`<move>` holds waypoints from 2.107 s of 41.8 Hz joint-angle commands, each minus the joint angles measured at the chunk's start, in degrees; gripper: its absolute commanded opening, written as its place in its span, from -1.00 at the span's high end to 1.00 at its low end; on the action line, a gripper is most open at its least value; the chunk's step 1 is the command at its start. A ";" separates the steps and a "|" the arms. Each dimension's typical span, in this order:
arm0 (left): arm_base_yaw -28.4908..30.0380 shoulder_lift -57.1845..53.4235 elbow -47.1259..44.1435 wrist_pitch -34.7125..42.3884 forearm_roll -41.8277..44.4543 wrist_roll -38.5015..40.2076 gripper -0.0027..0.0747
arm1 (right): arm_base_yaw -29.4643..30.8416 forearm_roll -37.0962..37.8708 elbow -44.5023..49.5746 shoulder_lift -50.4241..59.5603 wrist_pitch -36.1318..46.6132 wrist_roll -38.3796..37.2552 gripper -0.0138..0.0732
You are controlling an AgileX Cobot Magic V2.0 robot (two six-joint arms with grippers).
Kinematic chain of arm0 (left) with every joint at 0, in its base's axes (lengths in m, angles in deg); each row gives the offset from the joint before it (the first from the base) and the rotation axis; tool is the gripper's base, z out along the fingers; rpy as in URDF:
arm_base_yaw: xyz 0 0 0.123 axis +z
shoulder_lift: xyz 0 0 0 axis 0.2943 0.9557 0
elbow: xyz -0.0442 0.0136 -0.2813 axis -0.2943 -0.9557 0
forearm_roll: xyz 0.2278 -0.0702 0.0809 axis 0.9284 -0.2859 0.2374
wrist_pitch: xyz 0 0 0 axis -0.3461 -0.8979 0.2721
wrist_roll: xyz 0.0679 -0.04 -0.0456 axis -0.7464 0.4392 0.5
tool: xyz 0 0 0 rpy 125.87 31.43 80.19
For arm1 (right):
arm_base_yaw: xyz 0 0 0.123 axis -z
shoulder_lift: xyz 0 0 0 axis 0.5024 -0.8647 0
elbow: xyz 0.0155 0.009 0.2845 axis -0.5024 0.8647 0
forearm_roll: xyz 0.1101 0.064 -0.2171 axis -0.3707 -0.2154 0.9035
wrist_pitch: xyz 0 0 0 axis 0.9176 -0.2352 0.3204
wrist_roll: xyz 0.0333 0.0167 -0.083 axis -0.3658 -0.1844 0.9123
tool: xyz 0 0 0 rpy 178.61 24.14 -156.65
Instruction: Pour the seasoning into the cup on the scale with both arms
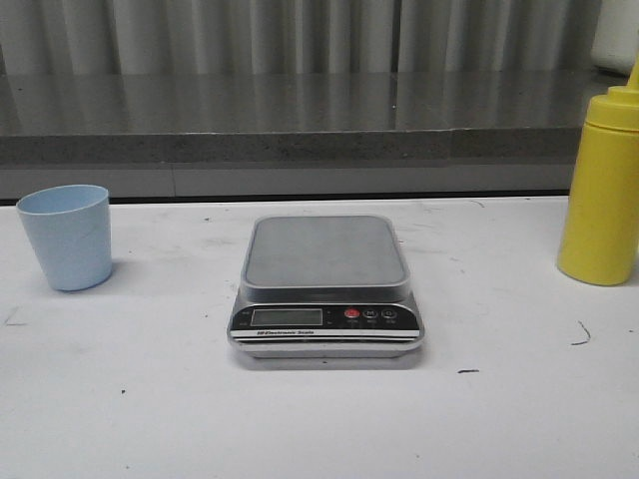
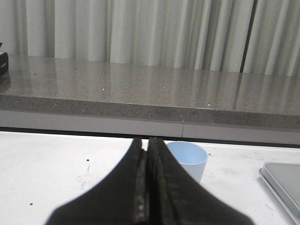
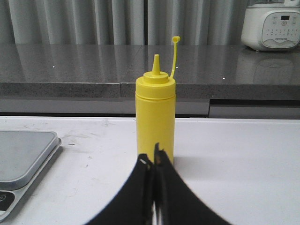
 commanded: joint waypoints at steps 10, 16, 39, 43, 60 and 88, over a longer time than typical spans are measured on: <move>-0.44 -1.04 -1.29 4.78 0.00 -0.17 0.98 | 0.43 0.69 -0.34 1.00 4.60 0.69 0.95; -0.44 -1.04 -1.29 4.78 0.00 -0.17 0.98 | 0.43 0.69 -0.34 1.00 4.60 0.69 0.95; -0.44 -1.04 -1.29 6.55 0.00 -0.17 0.98 | 0.43 0.86 -0.39 1.00 6.15 0.69 0.95; -0.44 -0.93 0.07 6.39 0.00 -0.17 0.98 | 0.32 0.86 -2.06 1.00 7.13 0.69 0.95; -0.44 7.46 28.74 -17.57 0.00 -0.17 0.98 | 0.27 4.43 -27.28 -8.16 -14.61 0.69 0.95; -0.44 24.69 33.95 -25.01 -1.10 -0.17 0.98 | 0.27 5.51 -36.55 -31.73 -28.57 1.09 0.95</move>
